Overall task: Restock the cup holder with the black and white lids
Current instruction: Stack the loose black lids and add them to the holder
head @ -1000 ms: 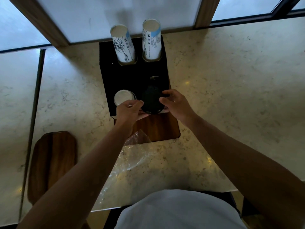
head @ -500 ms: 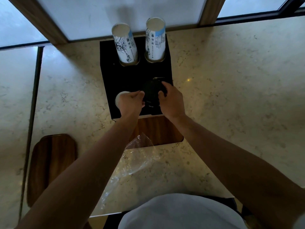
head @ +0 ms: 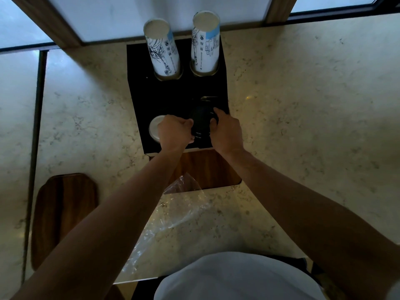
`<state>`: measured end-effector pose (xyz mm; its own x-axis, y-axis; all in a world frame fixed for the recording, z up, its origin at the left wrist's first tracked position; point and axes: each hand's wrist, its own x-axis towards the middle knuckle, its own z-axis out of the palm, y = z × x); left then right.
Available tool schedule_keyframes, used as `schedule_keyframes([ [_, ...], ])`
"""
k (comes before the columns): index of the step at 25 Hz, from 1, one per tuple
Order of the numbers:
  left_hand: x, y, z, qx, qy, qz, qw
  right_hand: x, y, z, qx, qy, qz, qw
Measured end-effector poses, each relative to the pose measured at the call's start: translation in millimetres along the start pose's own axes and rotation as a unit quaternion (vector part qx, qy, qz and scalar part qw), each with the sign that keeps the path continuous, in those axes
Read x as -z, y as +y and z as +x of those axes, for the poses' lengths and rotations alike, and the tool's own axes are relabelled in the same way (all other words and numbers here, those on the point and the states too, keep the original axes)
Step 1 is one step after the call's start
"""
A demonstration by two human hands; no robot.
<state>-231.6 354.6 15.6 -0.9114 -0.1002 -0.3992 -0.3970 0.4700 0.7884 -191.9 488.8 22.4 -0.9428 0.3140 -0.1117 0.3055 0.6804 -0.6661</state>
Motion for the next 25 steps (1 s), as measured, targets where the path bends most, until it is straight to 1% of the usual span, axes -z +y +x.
schedule_keyframes([
  [4, 2.7, 7.4, 1.5, 0.009, -0.026, 0.034, 0.999, -2.0, 1.0, -0.1, 0.011, 0.005, -0.015, 1.0],
  [7, 2.9, 12.0, 4.3, -0.005, -0.032, 0.103, 0.994, -3.0, 1.0, 1.2, 0.017, 0.002, -0.018, 1.0],
  [9, 0.3, 12.5, 4.7, -0.037, -0.037, 0.186, 0.981, -2.9, 2.8, 1.4, 0.026, -0.007, -0.028, 0.999],
  [11, -2.8, 10.5, -2.3, -0.098, -0.027, 0.254, 0.962, -3.4, 4.7, 1.3, 0.036, -0.022, -0.04, 0.998],
  [14, -0.8, 5.9, -5.9, -0.127, -0.009, 0.231, 0.965, -4.7, 5.7, 3.5, 0.039, -0.032, -0.041, 0.998],
  [15, 1.1, 4.9, -4.2, -0.13, 0.001, 0.24, 0.962, -5.7, 5.5, 4.7, 0.035, -0.033, -0.038, 0.998],
  [17, 1.4, 4.1, -0.9, -0.135, -0.001, 0.305, 0.943, -7.9, 4.8, 5.9, 0.028, -0.033, -0.033, 0.999],
  [19, 0.7, 4.4, -6.0, -0.144, 0.007, 0.323, 0.935, -9.7, 4.1, 6.9, 0.016, -0.035, -0.033, 0.999],
  [21, -2.1, 5.8, -9.0, -0.155, 0.018, 0.314, 0.936, -9.6, 4.0, 6.2, 0.002, -0.044, -0.026, 0.999],
  [24, 0.5, 4.5, -9.4, -0.155, 0.033, 0.279, 0.947, -5.7, 4.2, 4.3, -0.022, -0.048, 0.022, 0.998],
  [25, 1.7, 2.8, -7.8, -0.163, 0.036, 0.282, 0.945, -4.3, 4.7, 3.5, -0.025, -0.046, 0.039, 0.998],
])
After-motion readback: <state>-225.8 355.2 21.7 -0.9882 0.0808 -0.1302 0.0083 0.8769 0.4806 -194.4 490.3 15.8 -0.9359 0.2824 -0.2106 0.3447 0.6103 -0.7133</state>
